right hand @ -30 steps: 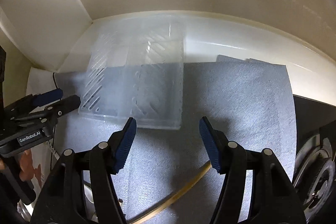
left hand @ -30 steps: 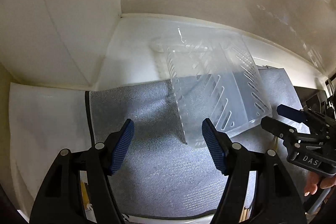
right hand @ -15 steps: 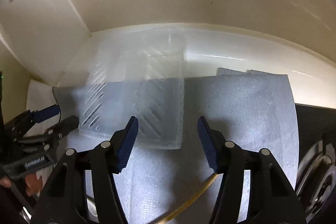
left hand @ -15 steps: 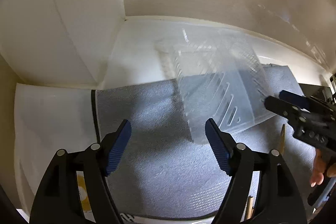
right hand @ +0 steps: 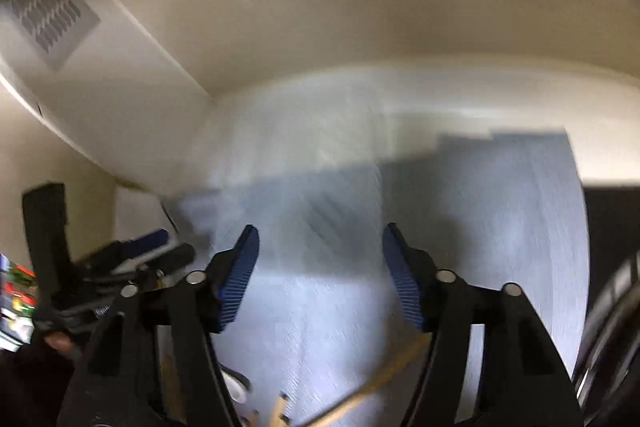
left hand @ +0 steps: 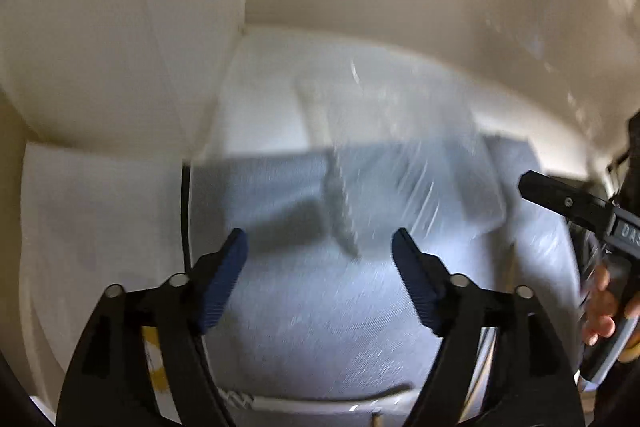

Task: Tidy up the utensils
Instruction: 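Grasp the clear plastic container with both grippers and stand it upright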

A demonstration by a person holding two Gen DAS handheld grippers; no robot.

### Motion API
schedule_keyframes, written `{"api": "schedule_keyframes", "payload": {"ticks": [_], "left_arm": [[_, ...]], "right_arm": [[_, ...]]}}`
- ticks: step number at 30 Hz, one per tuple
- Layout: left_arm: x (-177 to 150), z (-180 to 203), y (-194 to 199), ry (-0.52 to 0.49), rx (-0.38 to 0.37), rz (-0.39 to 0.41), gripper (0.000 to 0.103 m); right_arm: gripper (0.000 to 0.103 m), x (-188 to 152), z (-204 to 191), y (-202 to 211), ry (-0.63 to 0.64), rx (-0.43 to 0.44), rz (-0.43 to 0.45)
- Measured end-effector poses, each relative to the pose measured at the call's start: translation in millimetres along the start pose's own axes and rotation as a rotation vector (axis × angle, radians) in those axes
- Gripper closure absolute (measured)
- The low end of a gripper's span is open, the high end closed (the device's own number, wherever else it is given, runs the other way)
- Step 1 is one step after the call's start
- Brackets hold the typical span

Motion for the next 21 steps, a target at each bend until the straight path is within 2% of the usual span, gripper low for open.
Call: {"api": "schedule_keyframes", "payload": {"ticks": [2,5,9,11,14,16,21], "left_arm": [[20.6,1.0,-6.7,0.013,-0.013,0.019,0.020],[41.0,6.2,-29.4,0.004,-0.028,0.021,0.018],[45.1,10.9,-65.6,0.018,-0.047,-0.034,0.016],[53.2,8.1,-74.6,0.050,-0.062,-0.017,0.012],[63.9,6.4,-87.7,0.073,-0.093,-0.012,0.012],[71.9,12.0,-92.1,0.069,-0.123,0.002,0.016],[83.1,25.8,-71.5,-0.050,-0.115,0.120,0.017]], "right_arm": [[0.033,23.6,1.3,-10.6,0.001,0.022,-0.014],[0.028,43.1,12.2,-41.3,0.013,0.037,-0.070],[0.024,54.1,30.7,-73.8,-0.041,0.078,-0.142],[0.020,58.6,35.5,-90.4,-0.078,0.129,-0.181],[0.020,60.6,35.3,-109.9,-0.119,0.219,-0.236],[0.028,57.7,29.1,-110.2,-0.079,0.265,-0.224],[0.031,55.0,2.3,-80.6,0.074,0.316,-0.085]]}}
Point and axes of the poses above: each gripper's, at about its wrist camera, not at the fingertips, and y roughly against the way its jaws point, z to its right, x to its top, the point moved 9 cm from there along -y, roughly the way its jaws point, and after that the axes turned 3 degrees about -y, right-handed, at the moved point
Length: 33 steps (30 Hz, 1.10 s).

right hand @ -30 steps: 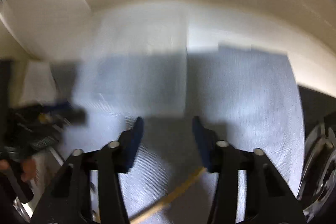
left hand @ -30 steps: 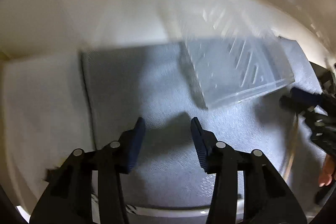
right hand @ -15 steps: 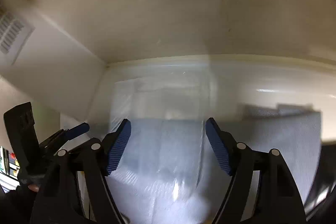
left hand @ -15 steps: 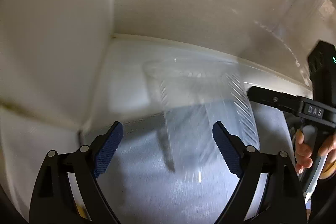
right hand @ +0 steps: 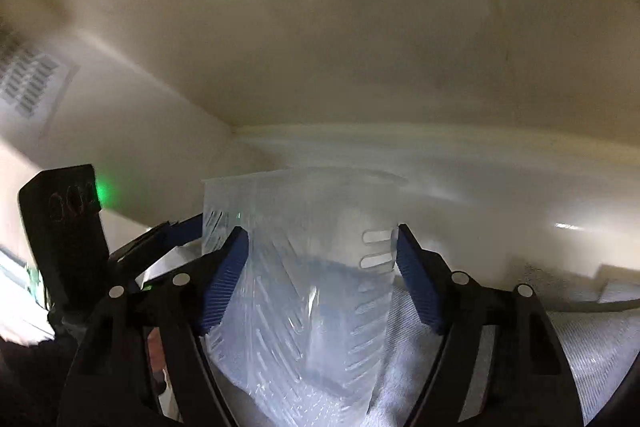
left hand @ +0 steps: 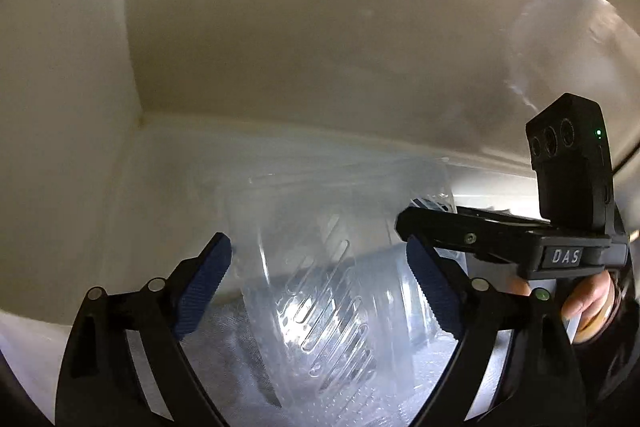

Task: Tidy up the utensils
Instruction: 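Grasp the clear plastic container with both grippers and stand it upright, then move the right gripper to the chopsticks while the left gripper moves to the white spoon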

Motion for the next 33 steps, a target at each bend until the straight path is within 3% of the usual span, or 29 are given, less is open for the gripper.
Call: {"api": "schedule_keyframes", "payload": {"ticks": [7,14,19,24,29,33], "left_arm": [[-15.1,19.7,49.1,-0.151,-0.038,0.112,0.017],[-64.0,26.9,71.9,-0.233,-0.039,0.091,0.017],[-72.6,27.7,86.7,-0.248,-0.013,0.117,0.015],[-74.6,28.5,96.7,-0.280,0.013,0.155,0.014],[-60.7,30.5,89.7,-0.321,0.076,0.212,0.014],[-68.1,37.4,95.2,-0.328,0.067,0.210,0.014]], "right_arm": [[0.031,-39.2,-56.8,38.1,0.334,-0.046,0.131],[0.030,-89.0,-94.0,43.5,0.472,-0.114,0.146],[0.031,-115.3,-122.9,33.6,0.611,-0.172,0.188],[0.031,-121.7,-115.2,45.4,0.816,-0.270,0.230],[0.034,-94.8,-111.3,41.5,0.938,-0.354,0.267],[0.034,-98.0,-110.2,44.0,0.976,-0.344,0.239]]}}
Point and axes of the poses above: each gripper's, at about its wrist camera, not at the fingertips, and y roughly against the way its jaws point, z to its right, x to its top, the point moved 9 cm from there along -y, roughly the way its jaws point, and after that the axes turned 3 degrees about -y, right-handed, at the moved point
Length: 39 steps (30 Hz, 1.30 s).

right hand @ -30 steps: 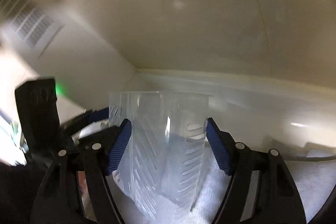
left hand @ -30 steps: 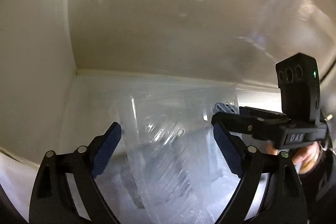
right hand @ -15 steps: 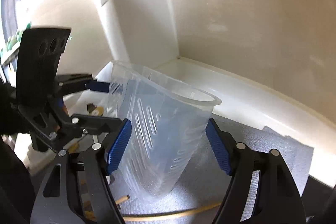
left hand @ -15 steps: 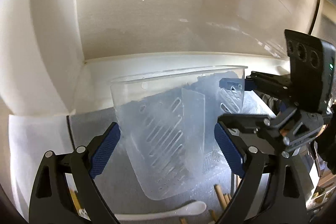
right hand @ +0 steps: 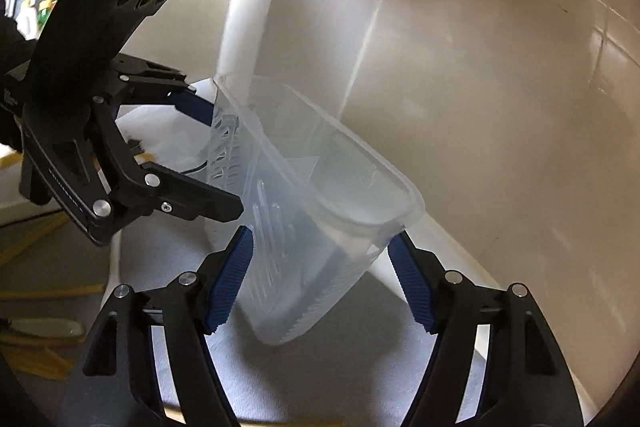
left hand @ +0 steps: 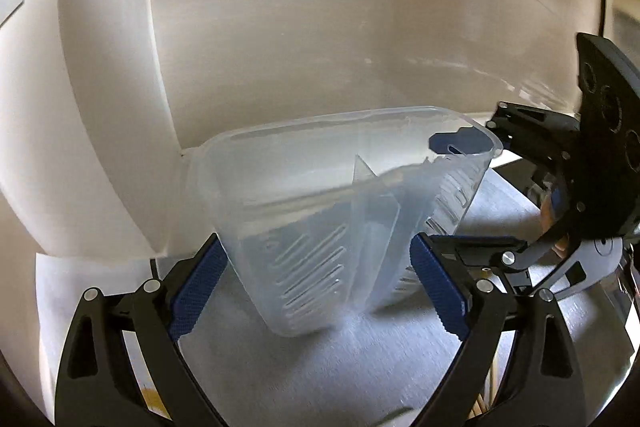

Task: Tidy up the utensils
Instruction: 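Move the right gripper to the chopsticks while the left gripper moves to the white spoon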

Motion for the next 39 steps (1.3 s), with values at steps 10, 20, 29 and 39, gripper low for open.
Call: {"api": "schedule_keyframes", "payload": {"ticks": [10,20,29,39], "left_arm": [[-13.7,2.1,16.1,-0.020,-0.023,-0.060,0.014],[-31.8,-2.9,49.7,-0.210,-0.066,-0.152,0.014],[-75.7,58.0,12.8,-0.482,-0.307,-0.394,0.042],[-105.0,81.1,-6.9,-0.514,-0.430,-0.536,0.060]], "right_arm": [[0.025,-17.3,-10.9,3.3,-0.049,0.058,-0.051],[0.016,-48.1,5.0,54.6,-0.489,0.098,-0.167],[0.021,-101.4,-7.3,51.5,-0.957,0.021,-0.334],[0.022,-125.4,-10.1,31.4,-1.027,-0.036,-0.431]]}}
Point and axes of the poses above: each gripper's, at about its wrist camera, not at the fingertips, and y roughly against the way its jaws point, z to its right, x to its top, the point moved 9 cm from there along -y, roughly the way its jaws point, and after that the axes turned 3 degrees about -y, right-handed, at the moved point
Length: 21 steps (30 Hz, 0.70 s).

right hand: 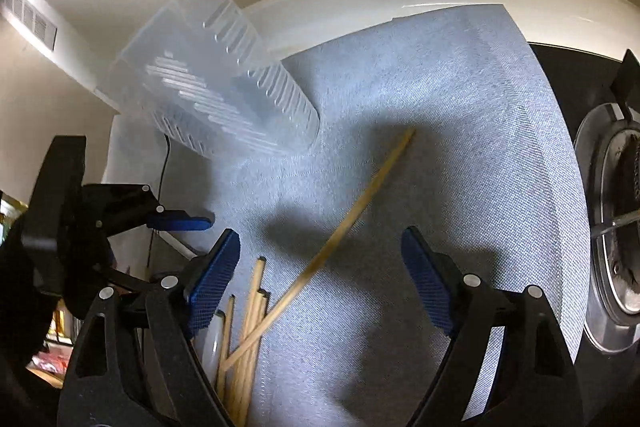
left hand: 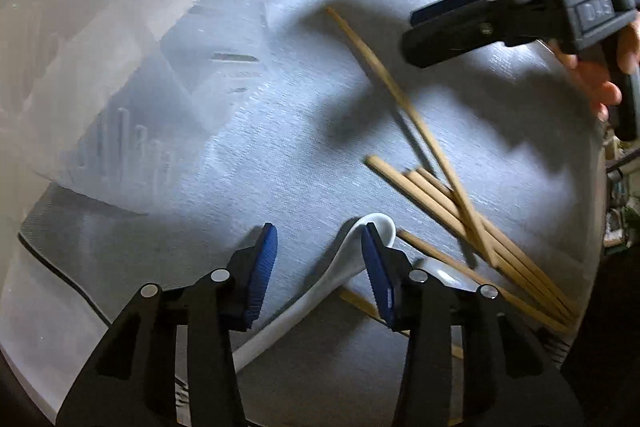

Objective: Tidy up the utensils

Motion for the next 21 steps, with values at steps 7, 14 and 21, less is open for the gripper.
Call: {"api": "schedule_keyframes", "payload": {"ticks": [7,14,21], "left_arm": [[-0.1,22.3,1.8,0.009,-0.048,0.013,0.095],[5.5,20.5,5.1,0.087,0.004,0.073,0.103],[-3.6,-9.0,34.4,0.311,0.037,0.162,0.103]], "right_arm": [[0.029,0.6,9.7,-20.0,-0.056,-0.010,-0.057],[0.090,16.1,9.7,-46.0,-0.057,-0.157,-0.080],[0.096,4.8,1.9,-48.0,-0.040,-0.123,-0.113]]}}
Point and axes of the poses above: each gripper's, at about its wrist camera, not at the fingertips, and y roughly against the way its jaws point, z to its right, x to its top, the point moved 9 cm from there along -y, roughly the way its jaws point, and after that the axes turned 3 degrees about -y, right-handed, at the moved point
